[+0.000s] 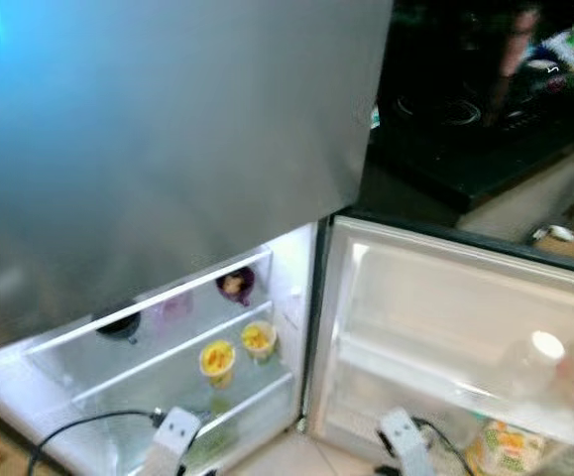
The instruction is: Restocking fridge
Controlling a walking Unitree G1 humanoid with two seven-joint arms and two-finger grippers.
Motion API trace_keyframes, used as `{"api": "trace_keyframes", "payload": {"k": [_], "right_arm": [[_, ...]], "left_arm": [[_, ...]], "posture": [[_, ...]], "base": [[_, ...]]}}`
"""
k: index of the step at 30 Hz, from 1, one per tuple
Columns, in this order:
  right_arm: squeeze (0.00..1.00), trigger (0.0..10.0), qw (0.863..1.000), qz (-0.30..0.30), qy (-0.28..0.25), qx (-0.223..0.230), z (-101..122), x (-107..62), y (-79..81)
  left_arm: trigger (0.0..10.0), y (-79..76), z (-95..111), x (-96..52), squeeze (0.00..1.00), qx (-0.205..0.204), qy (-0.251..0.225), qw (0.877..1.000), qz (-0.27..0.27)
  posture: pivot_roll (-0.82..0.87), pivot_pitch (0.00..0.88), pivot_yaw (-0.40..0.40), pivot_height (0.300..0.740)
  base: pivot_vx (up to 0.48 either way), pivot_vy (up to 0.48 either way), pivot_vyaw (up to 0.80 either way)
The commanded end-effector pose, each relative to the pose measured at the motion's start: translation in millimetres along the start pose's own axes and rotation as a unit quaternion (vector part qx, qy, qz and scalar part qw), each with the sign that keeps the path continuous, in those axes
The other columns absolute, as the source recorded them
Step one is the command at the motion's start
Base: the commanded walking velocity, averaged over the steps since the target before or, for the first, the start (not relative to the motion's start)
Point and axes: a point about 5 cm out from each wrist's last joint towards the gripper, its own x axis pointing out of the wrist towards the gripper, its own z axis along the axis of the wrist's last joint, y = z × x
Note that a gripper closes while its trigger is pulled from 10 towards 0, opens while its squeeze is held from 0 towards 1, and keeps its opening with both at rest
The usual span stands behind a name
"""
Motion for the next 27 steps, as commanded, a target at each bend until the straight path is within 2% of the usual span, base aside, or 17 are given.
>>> {"api": "trace_keyframes", "payload": {"k": [1, 8, 16, 22, 27], "right_arm": [[0.00, 10.0, 0.999, 0.014, 0.036, 0.011, -17, 2.0, 10.0], [0.00, 10.0, 0.999, 0.007, 0.043, -0.001, -20, 2.3, 11.2], [0.00, 10.0, 0.999, 0.011, 0.031, -0.026, -8, 3.1, 6.3], [0.00, 10.0, 0.999, -0.004, 0.011, -0.050, 8, 4.5, 0.4], [0.00, 10.0, 0.998, -0.008, -0.017, -0.068, 25, 5.4, -4.0]], "left_arm": [[10.0, 4.3, -4, -2.4, 0.00, -0.001, 0.013, 1.000, 0.007], [10.0, 2.5, -10, -4.2, 0.00, -0.005, 0.025, 1.000, 0.002], [10.0, 0.2, -16, -5.7, 0.00, -0.011, 0.034, 0.999, -0.001], [10.0, -2.1, -17, -6.3, 0.00, -0.019, 0.035, 0.999, -0.018], [10.0, -2.6, -17, -6.3, 0.00, -0.016, 0.036, 0.999, -0.022]], "posture": [[-0.03, 0.029, -0.056, 0.740], [-0.03, 0.028, -0.054, 0.740], [-0.03, 0.028, -0.056, 0.740], [-0.03, 0.029, -0.057, 0.740], [-0.03, 0.029, -0.056, 0.740]], "base": [[0.000, 0.000, 0.61], [0.000, 0.000, 0.60], [0.000, 0.000, 0.57], [0.000, 0.000, 0.00], [0.000, -0.460, 0.00]]}}
